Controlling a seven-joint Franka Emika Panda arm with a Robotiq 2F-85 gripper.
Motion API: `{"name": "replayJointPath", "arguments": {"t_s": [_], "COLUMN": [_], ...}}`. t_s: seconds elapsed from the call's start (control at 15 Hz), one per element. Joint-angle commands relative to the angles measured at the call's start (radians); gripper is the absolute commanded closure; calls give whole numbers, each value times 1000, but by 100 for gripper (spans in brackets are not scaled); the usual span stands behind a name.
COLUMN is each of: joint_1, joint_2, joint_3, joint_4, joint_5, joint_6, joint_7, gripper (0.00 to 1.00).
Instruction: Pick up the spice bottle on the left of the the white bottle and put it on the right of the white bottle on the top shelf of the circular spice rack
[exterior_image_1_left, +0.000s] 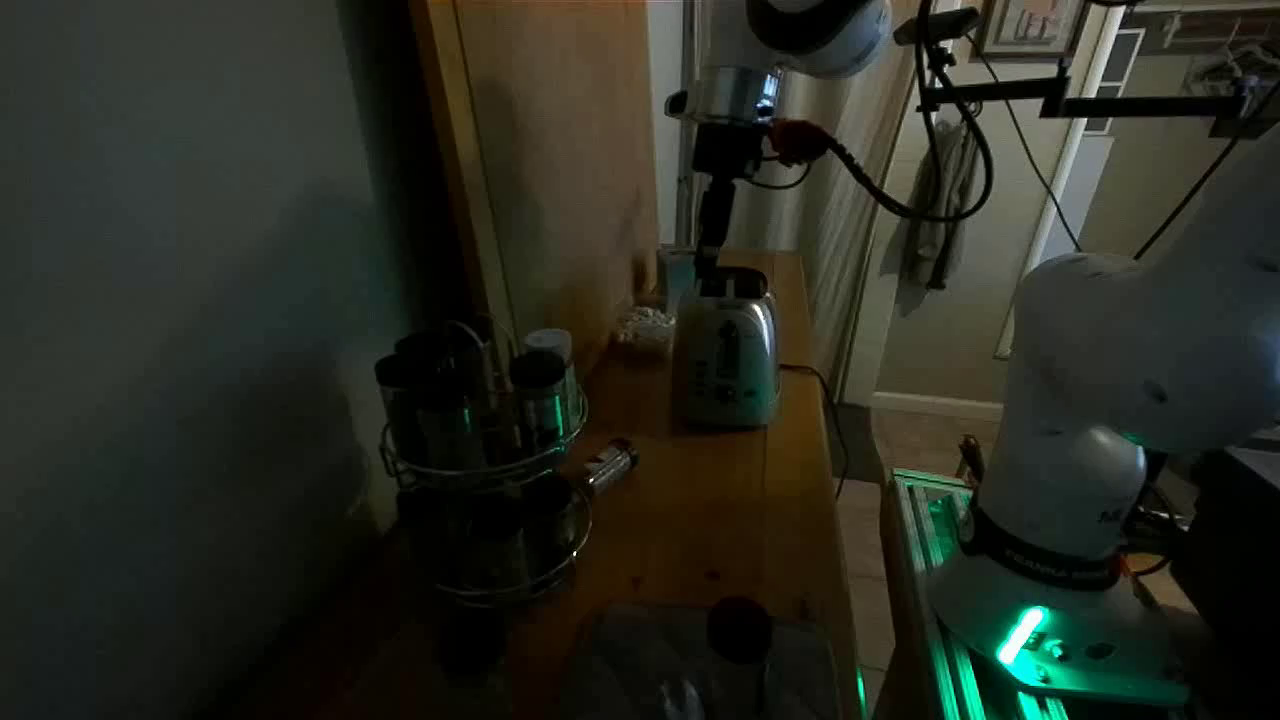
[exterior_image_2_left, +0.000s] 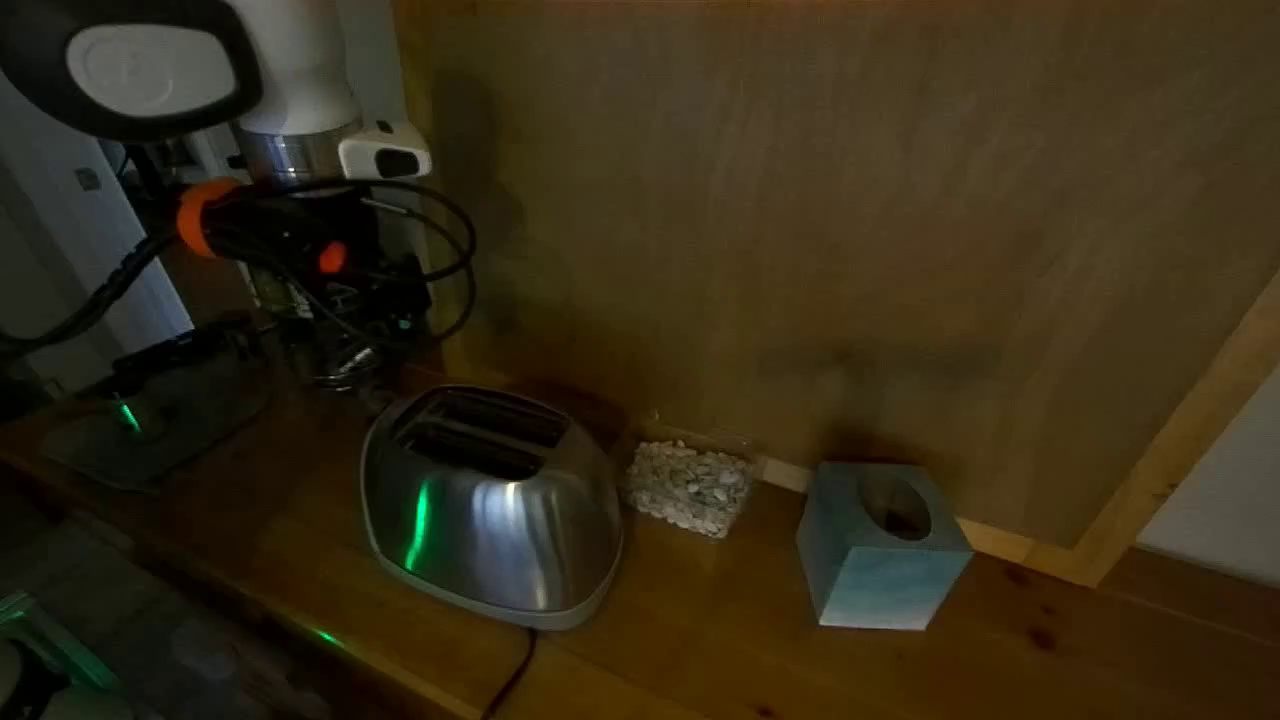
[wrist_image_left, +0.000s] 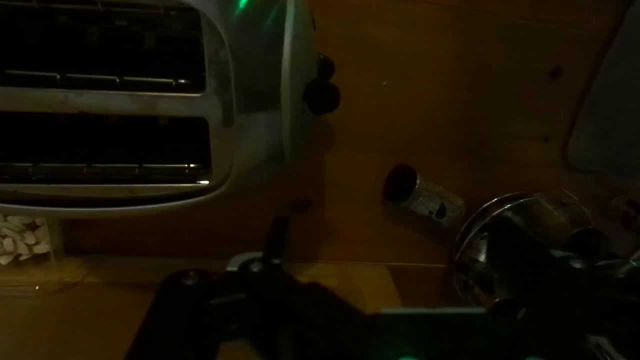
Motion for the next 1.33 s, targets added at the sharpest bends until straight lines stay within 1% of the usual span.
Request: {"name": "replayJointPath", "arguments": {"t_s": [0.0,0.33,0.47,0.73,0.87,1.07,1.27], "joint_1": [-23,-23,2,48,87,153,212], "joint_2": [5,5,-21,-84,-106,-112,-64], "joint_3": [20,20,48,171,227,294,347], "joint_4": [2,2,-2,6,24,63,114], "joint_5": [14,14,28,-2,3,13,35], "joint_6": [-2,-2,-31,-135,-183,-226,-259], "joint_7": [-11,-11,-13,1,3,13,43], "gripper": [0,0,0,0,0,0,0]}}
